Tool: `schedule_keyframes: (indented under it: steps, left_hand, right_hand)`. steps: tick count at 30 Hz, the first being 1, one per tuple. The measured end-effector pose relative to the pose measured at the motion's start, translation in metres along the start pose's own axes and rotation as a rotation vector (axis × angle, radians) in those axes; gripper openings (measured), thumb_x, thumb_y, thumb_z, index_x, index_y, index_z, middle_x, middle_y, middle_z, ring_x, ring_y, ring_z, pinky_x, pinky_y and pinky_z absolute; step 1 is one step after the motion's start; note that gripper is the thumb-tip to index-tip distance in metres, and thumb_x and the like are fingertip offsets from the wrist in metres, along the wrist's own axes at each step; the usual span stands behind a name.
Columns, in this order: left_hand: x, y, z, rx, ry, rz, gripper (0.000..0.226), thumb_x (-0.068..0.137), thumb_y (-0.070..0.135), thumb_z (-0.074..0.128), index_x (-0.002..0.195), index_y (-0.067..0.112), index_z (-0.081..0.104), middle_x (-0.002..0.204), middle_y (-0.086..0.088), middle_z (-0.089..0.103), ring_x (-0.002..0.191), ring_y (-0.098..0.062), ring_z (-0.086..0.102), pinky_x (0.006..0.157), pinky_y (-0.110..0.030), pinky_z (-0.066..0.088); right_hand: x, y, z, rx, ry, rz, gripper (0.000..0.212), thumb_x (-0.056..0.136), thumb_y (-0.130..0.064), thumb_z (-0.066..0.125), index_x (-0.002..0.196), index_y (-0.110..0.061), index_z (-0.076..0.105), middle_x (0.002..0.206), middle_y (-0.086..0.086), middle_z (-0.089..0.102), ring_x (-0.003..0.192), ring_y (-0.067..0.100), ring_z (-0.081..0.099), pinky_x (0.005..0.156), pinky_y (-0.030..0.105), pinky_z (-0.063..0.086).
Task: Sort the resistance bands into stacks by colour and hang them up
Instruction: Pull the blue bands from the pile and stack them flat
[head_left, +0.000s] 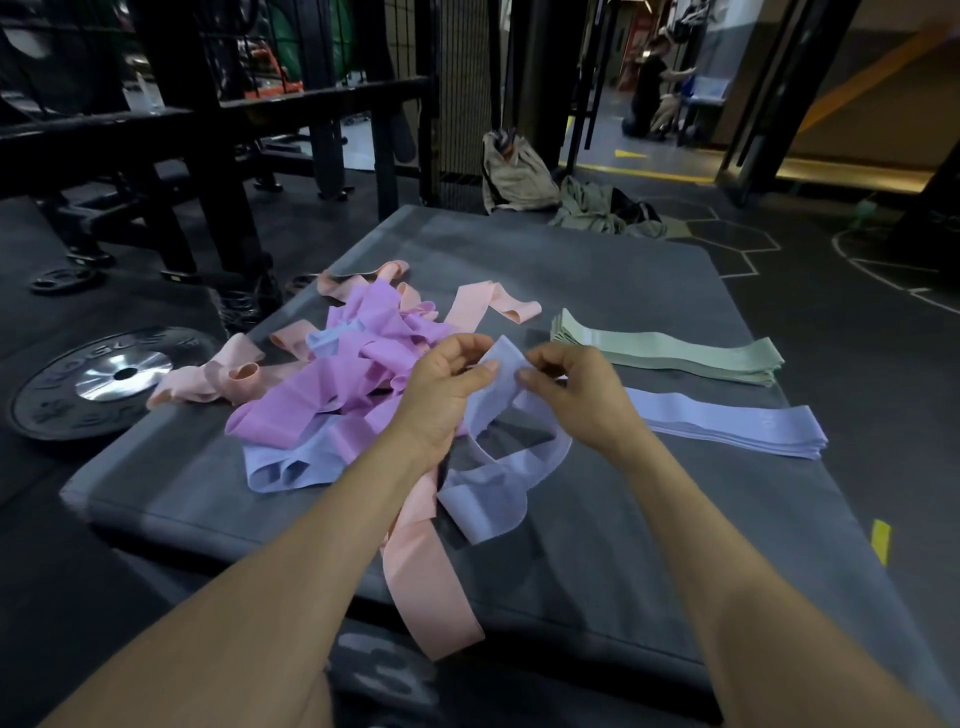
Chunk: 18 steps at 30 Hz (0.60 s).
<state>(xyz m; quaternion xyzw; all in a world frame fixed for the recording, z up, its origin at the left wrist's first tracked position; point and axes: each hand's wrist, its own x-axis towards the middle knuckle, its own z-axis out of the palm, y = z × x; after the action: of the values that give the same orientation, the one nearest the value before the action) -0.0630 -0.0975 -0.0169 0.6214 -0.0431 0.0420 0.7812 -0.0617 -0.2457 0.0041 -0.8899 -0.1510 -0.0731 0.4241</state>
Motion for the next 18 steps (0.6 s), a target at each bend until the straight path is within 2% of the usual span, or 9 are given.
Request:
schedule_keyframes:
  steps: [3,5,7,9,11,13,14,16,18]
  left_hand:
    - [0.002,0.001,-0.003,0.275,-0.008,0.145,0.035,0.085,-0.008,0.058,0.106,0.019,0.052,0.11,0.002,0.057,0.107,-0.016,0.053,0.095,-0.027,0.045]
    - [0.001,0.001,-0.005,0.348,-0.061,0.179,0.041,0.085,-0.006,0.058,0.115,0.02,0.048,0.118,0.0,0.054,0.109,-0.013,0.052,0.093,-0.017,0.044]
    - [-0.001,0.002,-0.005,0.403,-0.108,0.178,0.03,0.088,-0.001,0.058,0.111,0.018,0.052,0.111,-0.002,0.059,0.102,-0.014,0.056,0.087,-0.017,0.048]
    - [0.0,-0.002,-0.004,0.439,-0.147,0.117,0.018,0.089,0.007,0.059,0.107,0.011,0.058,0.105,-0.006,0.065,0.098,-0.019,0.061,0.088,-0.036,0.053]
    - [-0.001,-0.006,-0.003,0.461,-0.192,0.043,0.021,0.086,0.013,0.065,0.105,0.007,0.061,0.103,-0.01,0.067,0.093,-0.023,0.062,0.087,-0.049,0.052]
    - [-0.002,-0.008,0.002,0.484,-0.227,0.06,0.02,0.079,0.023,0.069,0.092,0.008,0.063,0.089,-0.011,0.064,0.08,-0.02,0.056,0.077,-0.046,0.05]
    - [-0.003,-0.007,0.006,0.495,-0.22,0.084,0.017,0.078,0.025,0.068,0.083,0.01,0.061,0.08,-0.009,0.06,0.073,-0.018,0.051,0.07,-0.039,0.047]
    - [-0.002,-0.004,0.014,0.489,-0.173,0.122,0.02,0.084,0.018,0.067,0.071,0.01,0.053,0.067,-0.004,0.047,0.063,-0.014,0.04,0.062,-0.03,0.036]
    - [-0.002,-0.004,0.023,0.483,-0.142,0.145,0.023,0.09,0.014,0.059,0.072,0.009,0.046,0.065,-0.003,0.039,0.062,-0.014,0.034,0.059,-0.029,0.029]
  right_hand:
    - [0.001,-0.005,-0.006,0.07,0.044,-0.018,0.01,0.087,-0.004,0.06,0.09,-0.002,0.069,0.082,0.02,0.066,0.068,0.018,0.048,0.066,0.031,0.044]
    - [-0.002,-0.008,-0.009,0.103,0.03,-0.024,0.009,0.087,-0.005,0.061,0.091,-0.003,0.069,0.078,0.016,0.065,0.067,0.016,0.048,0.065,0.027,0.042]
    - [-0.004,-0.009,-0.009,0.145,0.035,-0.021,0.007,0.088,-0.009,0.063,0.089,-0.005,0.069,0.072,0.007,0.06,0.064,0.014,0.047,0.064,0.024,0.04]
    - [-0.004,-0.01,-0.012,0.223,0.086,-0.008,0.007,0.088,-0.008,0.062,0.082,-0.008,0.067,0.068,0.005,0.056,0.063,0.015,0.046,0.062,0.028,0.043]
    - [-0.004,-0.01,-0.017,0.348,0.196,0.023,0.018,0.088,-0.006,0.061,0.073,-0.016,0.063,0.07,0.008,0.055,0.067,0.018,0.048,0.065,0.038,0.05]
    - [-0.005,-0.008,-0.024,0.457,0.323,0.061,0.021,0.089,-0.007,0.06,0.072,-0.019,0.062,0.07,0.007,0.057,0.068,0.018,0.05,0.071,0.043,0.054]
    - [-0.006,-0.006,-0.028,0.492,0.376,0.083,0.02,0.09,-0.008,0.059,0.072,-0.017,0.062,0.069,0.006,0.057,0.068,0.016,0.051,0.072,0.043,0.055]
    - [-0.008,0.001,-0.03,0.513,0.446,0.125,0.016,0.091,-0.008,0.058,0.076,-0.012,0.063,0.07,0.01,0.058,0.068,0.018,0.051,0.072,0.044,0.055]
    - [-0.011,0.007,-0.03,0.506,0.454,0.151,0.013,0.091,-0.008,0.058,0.079,-0.007,0.063,0.073,0.013,0.059,0.068,0.02,0.053,0.073,0.045,0.054]
